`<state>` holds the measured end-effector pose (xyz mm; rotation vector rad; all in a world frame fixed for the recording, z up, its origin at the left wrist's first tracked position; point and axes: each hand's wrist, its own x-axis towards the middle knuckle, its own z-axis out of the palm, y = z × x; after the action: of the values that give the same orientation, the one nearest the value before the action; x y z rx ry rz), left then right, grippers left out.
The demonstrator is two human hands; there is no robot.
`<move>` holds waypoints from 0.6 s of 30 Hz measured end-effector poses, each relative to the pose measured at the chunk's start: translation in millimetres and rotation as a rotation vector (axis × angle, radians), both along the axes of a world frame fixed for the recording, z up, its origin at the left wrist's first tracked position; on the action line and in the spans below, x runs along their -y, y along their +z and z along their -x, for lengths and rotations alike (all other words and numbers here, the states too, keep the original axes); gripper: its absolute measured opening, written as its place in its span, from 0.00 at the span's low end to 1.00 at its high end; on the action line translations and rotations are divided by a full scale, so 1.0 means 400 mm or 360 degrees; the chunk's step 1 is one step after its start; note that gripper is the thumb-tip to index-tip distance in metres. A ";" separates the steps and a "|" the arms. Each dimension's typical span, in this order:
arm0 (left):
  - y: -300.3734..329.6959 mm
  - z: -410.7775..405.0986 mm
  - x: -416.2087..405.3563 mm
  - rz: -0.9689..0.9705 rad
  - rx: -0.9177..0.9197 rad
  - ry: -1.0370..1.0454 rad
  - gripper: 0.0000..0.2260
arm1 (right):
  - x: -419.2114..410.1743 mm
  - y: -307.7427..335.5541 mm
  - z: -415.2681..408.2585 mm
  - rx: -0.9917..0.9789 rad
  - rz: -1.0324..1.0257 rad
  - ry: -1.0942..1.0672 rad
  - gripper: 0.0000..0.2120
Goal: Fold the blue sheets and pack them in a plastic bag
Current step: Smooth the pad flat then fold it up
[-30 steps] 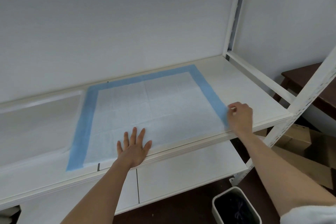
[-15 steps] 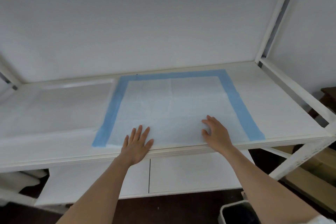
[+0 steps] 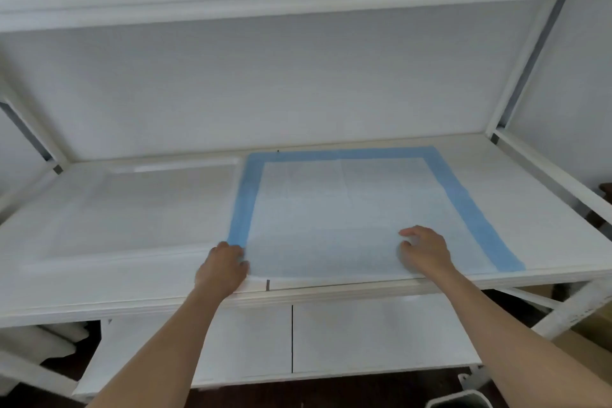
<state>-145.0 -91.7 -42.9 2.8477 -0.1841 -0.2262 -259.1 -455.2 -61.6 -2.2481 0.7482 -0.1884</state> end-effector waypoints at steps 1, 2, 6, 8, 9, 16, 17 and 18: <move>0.016 -0.009 -0.008 -0.0123 0.0056 0.0112 0.11 | -0.026 0.003 -0.010 0.0063 -0.0041 -0.0018 0.12; 0.024 -0.019 -0.018 -0.0183 0.0037 0.0249 0.12 | -0.057 0.008 -0.022 0.0110 -0.0080 -0.0024 0.11; 0.021 -0.064 -0.049 0.0274 -0.0322 0.0599 0.16 | -0.175 0.023 -0.074 0.0208 -0.0153 -0.0036 0.13; 0.013 -0.094 -0.063 0.0710 -0.0539 0.0683 0.11 | -0.241 0.024 -0.107 0.0174 -0.0216 -0.0007 0.13; 0.010 -0.104 -0.068 0.0903 -0.0659 0.0737 0.09 | -0.270 0.022 -0.119 0.0154 -0.0256 0.0010 0.13; 0.014 -0.124 -0.039 0.1295 -0.0856 0.0534 0.03 | -0.352 0.015 -0.138 0.0103 -0.0136 -0.0159 0.13; 0.023 -0.123 -0.030 0.1377 -0.0884 0.0490 0.03 | -0.352 0.012 -0.132 0.0104 -0.0105 -0.0208 0.14; 0.031 -0.124 -0.021 0.1465 -0.0927 0.0452 0.03 | -0.348 0.008 -0.126 0.0102 -0.0063 -0.0281 0.14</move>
<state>-95.3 -83.5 -30.7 1.7789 0.1941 -0.6830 -208.8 -316.1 -58.2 -2.1285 0.9081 -0.3261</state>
